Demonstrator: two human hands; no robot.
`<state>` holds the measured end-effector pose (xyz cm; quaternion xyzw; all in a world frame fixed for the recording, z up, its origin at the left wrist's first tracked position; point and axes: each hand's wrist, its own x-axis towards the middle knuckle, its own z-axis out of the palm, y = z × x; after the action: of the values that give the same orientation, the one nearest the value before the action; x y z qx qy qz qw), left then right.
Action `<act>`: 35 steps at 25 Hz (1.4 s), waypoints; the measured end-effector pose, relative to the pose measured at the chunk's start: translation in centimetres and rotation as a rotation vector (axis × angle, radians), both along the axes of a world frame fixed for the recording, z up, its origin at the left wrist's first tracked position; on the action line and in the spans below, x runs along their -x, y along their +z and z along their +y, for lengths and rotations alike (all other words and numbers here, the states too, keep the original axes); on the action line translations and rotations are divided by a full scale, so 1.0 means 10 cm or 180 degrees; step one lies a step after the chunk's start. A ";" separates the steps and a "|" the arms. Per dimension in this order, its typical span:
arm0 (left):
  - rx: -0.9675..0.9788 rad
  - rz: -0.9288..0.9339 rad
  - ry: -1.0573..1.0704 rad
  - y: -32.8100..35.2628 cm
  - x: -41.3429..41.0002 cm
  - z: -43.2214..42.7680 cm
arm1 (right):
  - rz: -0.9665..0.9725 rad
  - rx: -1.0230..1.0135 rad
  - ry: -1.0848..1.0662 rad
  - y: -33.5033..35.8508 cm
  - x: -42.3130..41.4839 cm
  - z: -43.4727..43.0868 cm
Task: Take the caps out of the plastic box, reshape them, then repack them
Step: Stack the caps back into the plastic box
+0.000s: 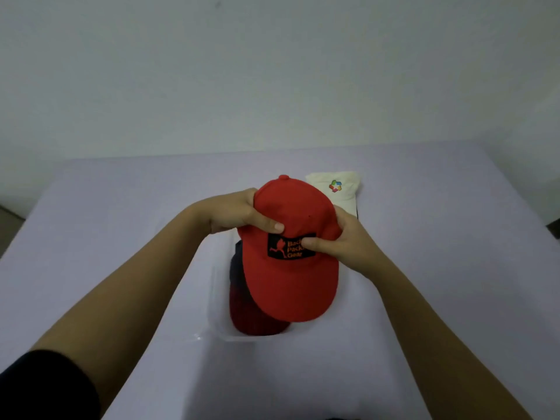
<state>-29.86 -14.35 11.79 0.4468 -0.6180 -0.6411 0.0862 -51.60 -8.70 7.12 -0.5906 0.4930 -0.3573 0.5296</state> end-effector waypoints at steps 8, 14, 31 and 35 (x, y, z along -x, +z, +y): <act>0.0724 -0.0122 0.0626 0.34 -1.11 -0.15 | 0.0905 -0.0664 -0.0085 -0.52 -0.61 -0.10; 0.1060 -0.0281 0.0850 0.29 -1.19 -0.30 | 0.1588 -0.1148 0.0470 -0.94 -0.90 -0.34; 0.1184 0.0148 0.1121 -0.02 -0.96 -0.83 | 0.1788 -0.0028 0.1144 -0.87 -0.73 -0.26; 0.0633 -0.0339 0.0493 -0.39 -0.70 -0.88 | 0.1992 0.0367 0.1227 -0.74 -0.76 -0.10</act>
<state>-22.82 -23.19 7.88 0.5158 -0.6459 -0.5435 0.1464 -44.00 -9.73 -0.26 -0.7822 0.4898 -0.0803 0.3767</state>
